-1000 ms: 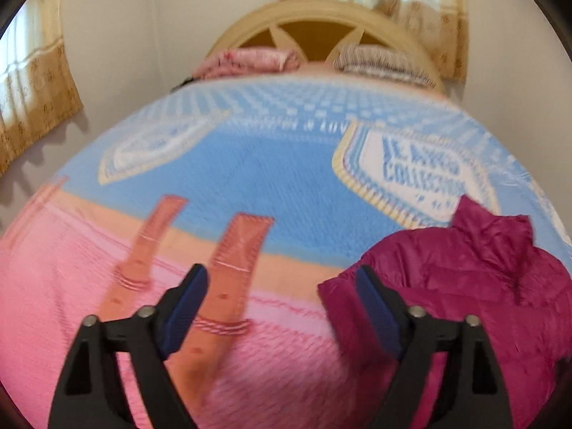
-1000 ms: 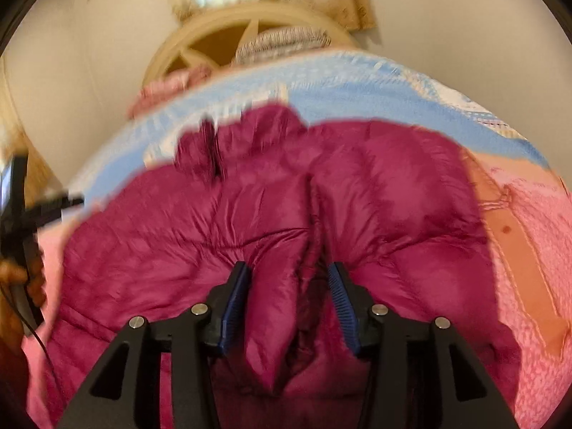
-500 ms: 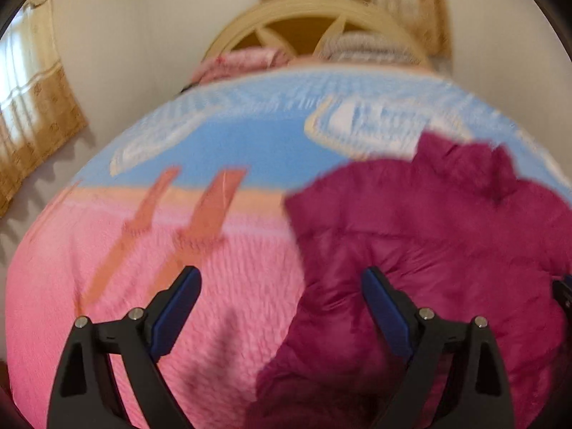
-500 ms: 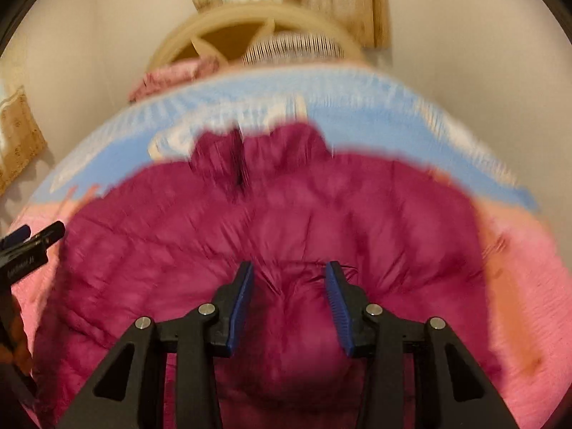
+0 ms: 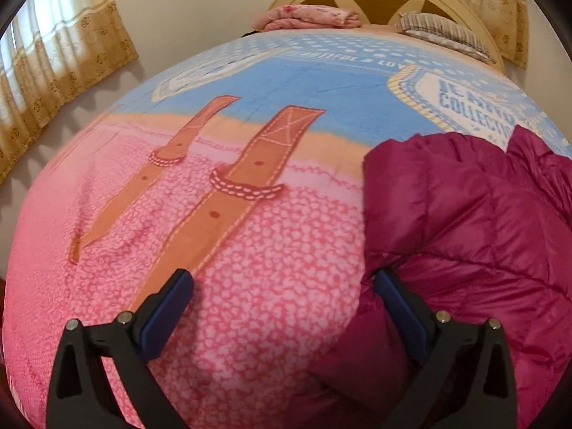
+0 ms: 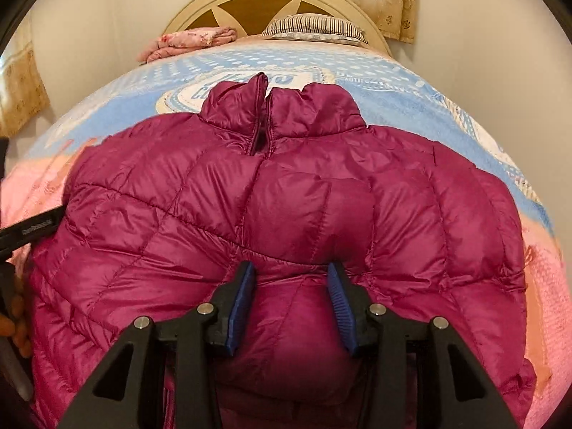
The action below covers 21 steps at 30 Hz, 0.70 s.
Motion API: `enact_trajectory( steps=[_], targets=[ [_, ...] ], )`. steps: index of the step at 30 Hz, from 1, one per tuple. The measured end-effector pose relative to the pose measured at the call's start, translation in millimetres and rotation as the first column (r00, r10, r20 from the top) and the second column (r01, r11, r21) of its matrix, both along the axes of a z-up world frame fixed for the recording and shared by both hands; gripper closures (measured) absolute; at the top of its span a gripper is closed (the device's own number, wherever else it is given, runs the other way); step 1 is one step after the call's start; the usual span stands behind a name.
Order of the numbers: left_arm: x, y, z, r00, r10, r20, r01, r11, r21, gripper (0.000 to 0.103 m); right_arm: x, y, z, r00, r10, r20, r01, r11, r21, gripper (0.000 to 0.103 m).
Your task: Fold large clothes
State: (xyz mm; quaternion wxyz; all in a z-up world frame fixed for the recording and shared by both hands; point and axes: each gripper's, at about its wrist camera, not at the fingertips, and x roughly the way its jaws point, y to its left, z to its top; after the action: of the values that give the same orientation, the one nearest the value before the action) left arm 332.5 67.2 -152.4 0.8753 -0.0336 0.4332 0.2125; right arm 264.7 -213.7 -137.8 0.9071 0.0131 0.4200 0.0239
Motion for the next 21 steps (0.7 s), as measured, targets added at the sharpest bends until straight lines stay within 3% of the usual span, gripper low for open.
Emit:
enact_trajectory(
  steps=[3, 7, 11, 15, 21],
  targets=[
    [-4, 3, 0, 1.0, 0.02, -0.002, -0.02, 1.0, -0.001, 0.0, -4, -9, 8, 1.0, 0.015, 0.017, -0.017, 0.997, 0.074, 0.054],
    [-5, 7, 1, 1.0, 0.022, 0.003, -0.022, 1.0, -0.013, 0.0, -31, -23, 29, 0.994, -0.025, 0.104, 0.008, 0.987, 0.163, 0.054],
    [-9, 13, 1, 1.0, 0.023, 0.016, -0.022, 0.998, -0.055, 0.0, -28, -30, 0, 1.0, -0.025, -0.002, 0.025, 0.991, 0.134, 0.052],
    [-20, 27, 6, 0.999, 0.005, 0.037, 0.002, 0.986, -0.167, 0.0, -25, -30, 1, 1.0, -0.019, -0.001, 0.019, 0.99, 0.14, 0.047],
    [-82, 53, 32, 0.989, -0.025, 0.146, 0.056, 0.976, -0.212, 0.001, -29, -28, 6, 1.0, -0.026, 0.003, 0.025, 0.992, 0.125, 0.044]
  ],
)
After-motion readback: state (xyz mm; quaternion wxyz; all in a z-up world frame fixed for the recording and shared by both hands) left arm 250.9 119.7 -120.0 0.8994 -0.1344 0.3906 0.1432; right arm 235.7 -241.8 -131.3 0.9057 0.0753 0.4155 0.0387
